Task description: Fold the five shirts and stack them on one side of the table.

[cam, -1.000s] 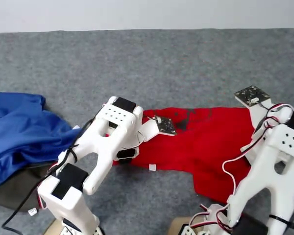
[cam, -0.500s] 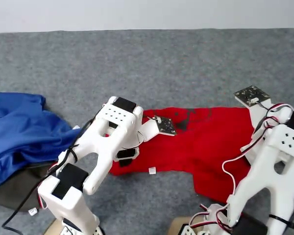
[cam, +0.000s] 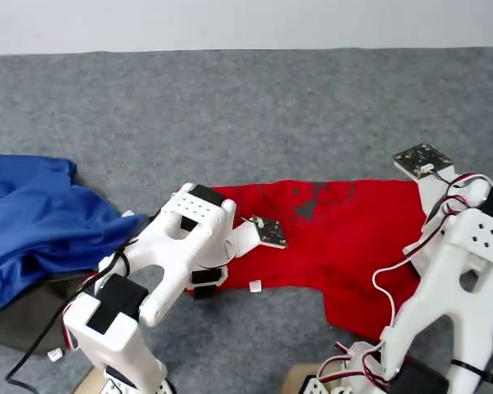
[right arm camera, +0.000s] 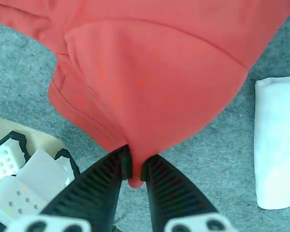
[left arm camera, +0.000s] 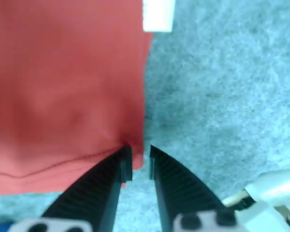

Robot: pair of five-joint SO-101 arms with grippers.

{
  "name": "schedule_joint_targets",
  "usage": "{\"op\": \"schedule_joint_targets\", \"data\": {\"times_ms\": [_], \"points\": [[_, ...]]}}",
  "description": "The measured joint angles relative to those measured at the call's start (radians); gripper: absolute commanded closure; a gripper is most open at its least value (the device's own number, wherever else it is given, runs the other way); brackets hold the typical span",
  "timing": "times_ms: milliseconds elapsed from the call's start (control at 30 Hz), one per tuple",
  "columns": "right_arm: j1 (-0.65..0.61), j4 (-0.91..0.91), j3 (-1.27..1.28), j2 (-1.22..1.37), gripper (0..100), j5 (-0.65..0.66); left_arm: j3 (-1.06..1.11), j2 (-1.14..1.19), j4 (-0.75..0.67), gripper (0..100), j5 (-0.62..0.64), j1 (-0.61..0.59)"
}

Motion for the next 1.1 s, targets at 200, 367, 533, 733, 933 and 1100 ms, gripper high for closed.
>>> {"op": "schedule_joint_targets", "data": {"times_ms": [200, 367, 533, 733, 933, 1100], "points": [[0.0, 0.0, 0.0, 0.0, 98.8, 0.0, 0.003, 0.0, -0.041, 93, 0.018, 0.0], [0.0, 0.0, 0.0, 0.0, 98.8, 0.0, 0.003, 0.0, -0.043, 92, 0.032, 0.0], [0.0, 0.0, 0.0, 0.0, 98.8, 0.0, 0.005, 0.0, -0.043, 93, 0.055, 0.0], [0.0, 0.0, 0.0, 0.0, 98.8, 0.0, 0.006, 0.0, -0.057, 100, 0.055, 0.0], [0.0, 0.0, 0.0, 0.0, 98.8, 0.0, 0.006, 0.0, -0.057, 99, 0.055, 0.0], [0.0, 0.0, 0.0, 0.0, 98.8, 0.0, -0.068, 0.0, 0.02, 99, 0.055, 0.0]]}}
